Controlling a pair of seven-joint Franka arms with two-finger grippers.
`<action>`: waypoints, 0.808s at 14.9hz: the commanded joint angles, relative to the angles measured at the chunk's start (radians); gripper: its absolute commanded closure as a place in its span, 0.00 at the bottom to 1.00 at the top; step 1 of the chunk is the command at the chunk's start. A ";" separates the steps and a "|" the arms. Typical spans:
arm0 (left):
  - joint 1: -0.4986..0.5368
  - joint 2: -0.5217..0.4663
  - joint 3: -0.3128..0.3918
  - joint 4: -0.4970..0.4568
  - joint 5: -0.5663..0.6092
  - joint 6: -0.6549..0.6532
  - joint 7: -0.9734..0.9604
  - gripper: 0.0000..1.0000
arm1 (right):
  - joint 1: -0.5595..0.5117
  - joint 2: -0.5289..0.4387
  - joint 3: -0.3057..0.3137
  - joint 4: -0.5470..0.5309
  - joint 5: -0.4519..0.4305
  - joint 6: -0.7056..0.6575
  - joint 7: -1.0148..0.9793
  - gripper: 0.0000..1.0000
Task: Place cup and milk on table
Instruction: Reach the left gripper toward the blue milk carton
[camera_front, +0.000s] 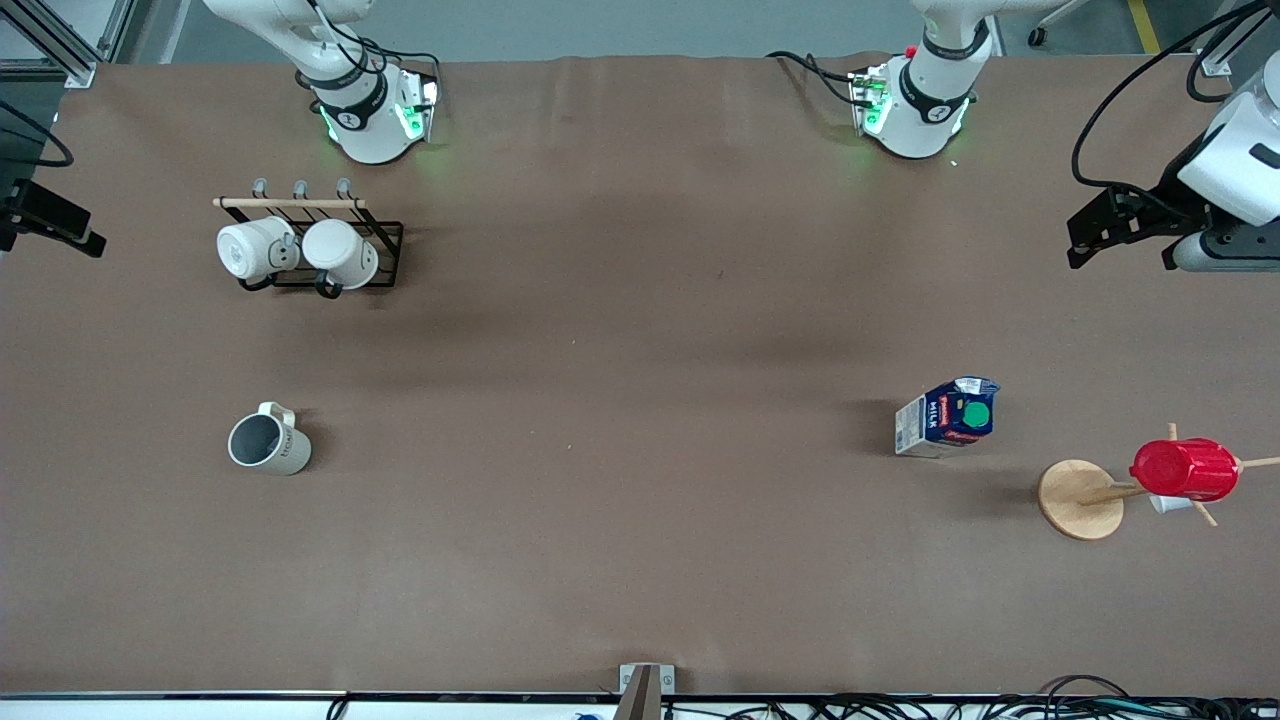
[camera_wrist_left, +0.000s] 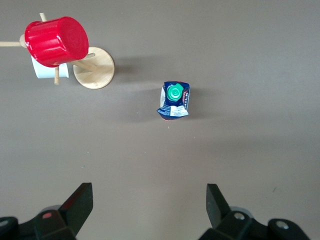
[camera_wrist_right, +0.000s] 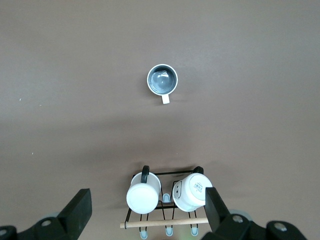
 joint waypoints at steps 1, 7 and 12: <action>0.003 -0.004 -0.010 0.006 -0.044 0.003 0.019 0.00 | -0.010 0.002 0.007 0.007 -0.004 0.000 0.001 0.00; 0.009 0.171 -0.007 0.071 -0.050 0.007 0.014 0.00 | -0.012 0.010 0.007 0.007 -0.004 0.004 -0.007 0.00; -0.014 0.253 -0.016 -0.071 0.019 0.249 0.004 0.00 | -0.019 0.092 0.007 -0.001 -0.004 0.099 -0.008 0.00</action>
